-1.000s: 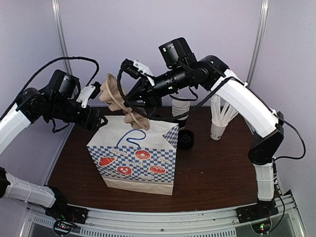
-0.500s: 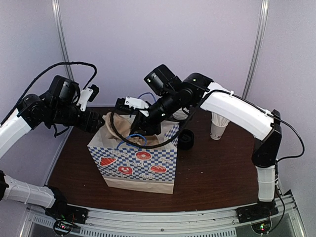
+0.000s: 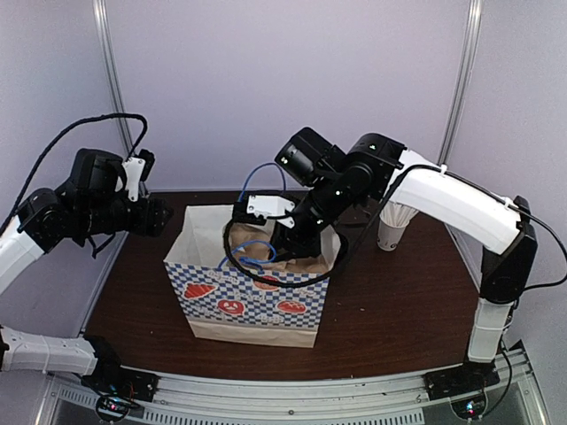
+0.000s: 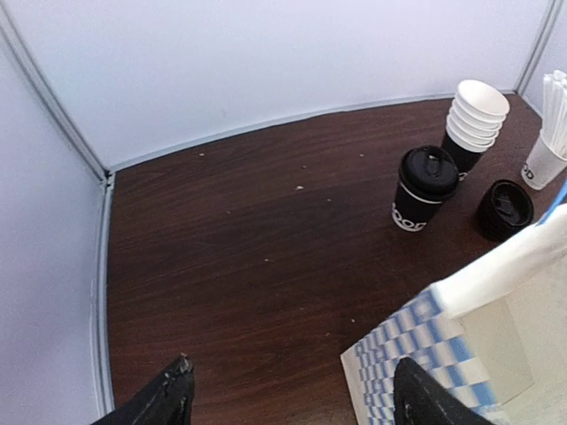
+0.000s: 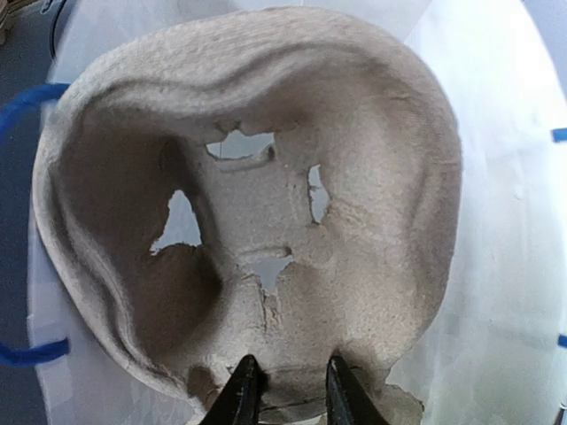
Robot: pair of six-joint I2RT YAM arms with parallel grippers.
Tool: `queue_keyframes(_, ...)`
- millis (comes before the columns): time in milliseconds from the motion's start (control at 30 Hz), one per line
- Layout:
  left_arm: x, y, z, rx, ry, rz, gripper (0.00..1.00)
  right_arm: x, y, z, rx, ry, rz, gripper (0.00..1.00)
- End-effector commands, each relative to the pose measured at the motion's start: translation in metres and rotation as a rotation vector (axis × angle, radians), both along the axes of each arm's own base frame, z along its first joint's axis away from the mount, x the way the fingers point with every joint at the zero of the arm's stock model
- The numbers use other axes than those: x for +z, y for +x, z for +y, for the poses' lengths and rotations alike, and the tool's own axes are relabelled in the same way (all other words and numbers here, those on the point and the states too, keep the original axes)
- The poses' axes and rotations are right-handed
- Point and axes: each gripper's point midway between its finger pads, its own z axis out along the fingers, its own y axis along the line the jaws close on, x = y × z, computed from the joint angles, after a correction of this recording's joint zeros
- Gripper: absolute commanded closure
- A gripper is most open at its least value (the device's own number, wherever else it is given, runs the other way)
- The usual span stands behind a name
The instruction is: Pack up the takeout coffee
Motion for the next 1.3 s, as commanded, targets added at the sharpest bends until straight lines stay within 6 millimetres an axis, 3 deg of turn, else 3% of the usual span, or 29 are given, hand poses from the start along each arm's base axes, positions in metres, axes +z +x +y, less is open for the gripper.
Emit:
queue_keyframes(0,-0.003,0.001,0.033,0.163,0.005,-0.071,0.22,-0.022,-0.004,-0.026,-0.021,-0.136,0.000,0.74)
queue_keyframes(167,-0.063,-0.005,0.028,0.177,0.012,0.078,0.23,-0.034,-0.008,-0.043,-0.025,-0.202,0.005,0.74)
queue_keyframes(233,-0.089,-0.008,0.017,0.151,-0.035,0.135,0.25,-0.035,-0.010,-0.053,-0.030,-0.219,-0.011,0.74)
queue_keyframes(367,-0.143,-0.015,-0.026,0.036,-0.197,0.282,0.31,-0.030,-0.013,-0.071,-0.040,-0.218,-0.050,0.73)
queue_keyframes(467,-0.168,-0.016,-0.055,-0.027,-0.294,0.335,0.34,-0.032,-0.012,-0.073,-0.037,-0.230,-0.062,0.73)
queue_keyframes(800,-0.197,-0.025,-0.110,-0.162,-0.244,0.400,0.35,-0.065,0.006,-0.045,-0.053,-0.284,-0.016,0.74)
queue_keyframes(1033,-0.192,-0.024,-0.086,-0.097,-0.161,0.353,0.34,-0.095,0.011,-0.045,-0.108,-0.351,0.021,0.73)
queue_keyframes(1267,-0.192,-0.025,-0.087,-0.109,-0.149,0.362,0.34,-0.127,0.006,-0.056,-0.111,-0.440,0.065,0.73)
